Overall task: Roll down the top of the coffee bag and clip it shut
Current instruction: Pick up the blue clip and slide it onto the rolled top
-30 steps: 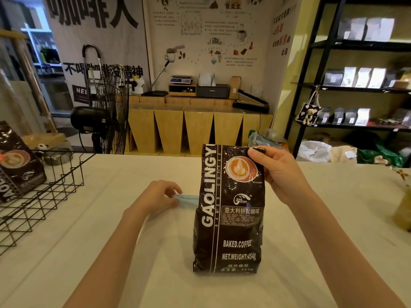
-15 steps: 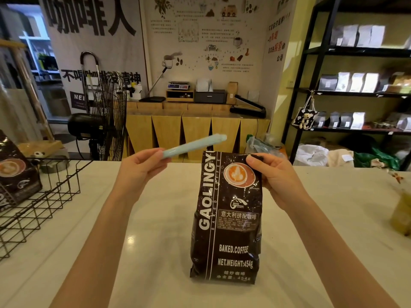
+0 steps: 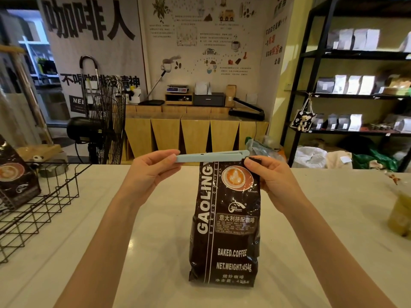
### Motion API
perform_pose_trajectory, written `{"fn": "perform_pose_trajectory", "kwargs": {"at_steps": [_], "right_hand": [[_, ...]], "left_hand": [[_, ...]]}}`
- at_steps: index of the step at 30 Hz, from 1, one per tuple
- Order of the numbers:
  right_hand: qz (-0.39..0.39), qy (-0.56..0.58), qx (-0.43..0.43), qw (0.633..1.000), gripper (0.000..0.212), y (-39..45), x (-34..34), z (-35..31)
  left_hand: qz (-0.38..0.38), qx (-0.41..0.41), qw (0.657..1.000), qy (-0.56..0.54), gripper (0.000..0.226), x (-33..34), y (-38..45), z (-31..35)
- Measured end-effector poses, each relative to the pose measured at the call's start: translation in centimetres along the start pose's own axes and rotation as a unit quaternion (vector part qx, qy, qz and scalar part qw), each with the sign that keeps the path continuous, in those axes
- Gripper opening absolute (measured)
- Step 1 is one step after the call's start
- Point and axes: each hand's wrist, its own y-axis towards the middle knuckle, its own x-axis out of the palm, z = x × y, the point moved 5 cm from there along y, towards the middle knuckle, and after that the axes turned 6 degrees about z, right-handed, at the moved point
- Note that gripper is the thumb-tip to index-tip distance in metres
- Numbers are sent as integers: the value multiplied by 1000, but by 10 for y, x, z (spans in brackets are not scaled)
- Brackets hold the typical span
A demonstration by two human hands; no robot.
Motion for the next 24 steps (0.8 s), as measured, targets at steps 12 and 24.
{"fn": "perform_pose_trajectory", "kwargs": {"at_steps": [12, 24], "right_hand": [[2, 11, -7, 1000, 8, -1, 1, -1], [-11, 12, -1, 1000, 11, -3, -2, 2]], "left_hand": [[-26, 33, 996, 75, 17, 33, -13, 1], [-18, 45, 995, 87, 21, 50, -19, -4]]}}
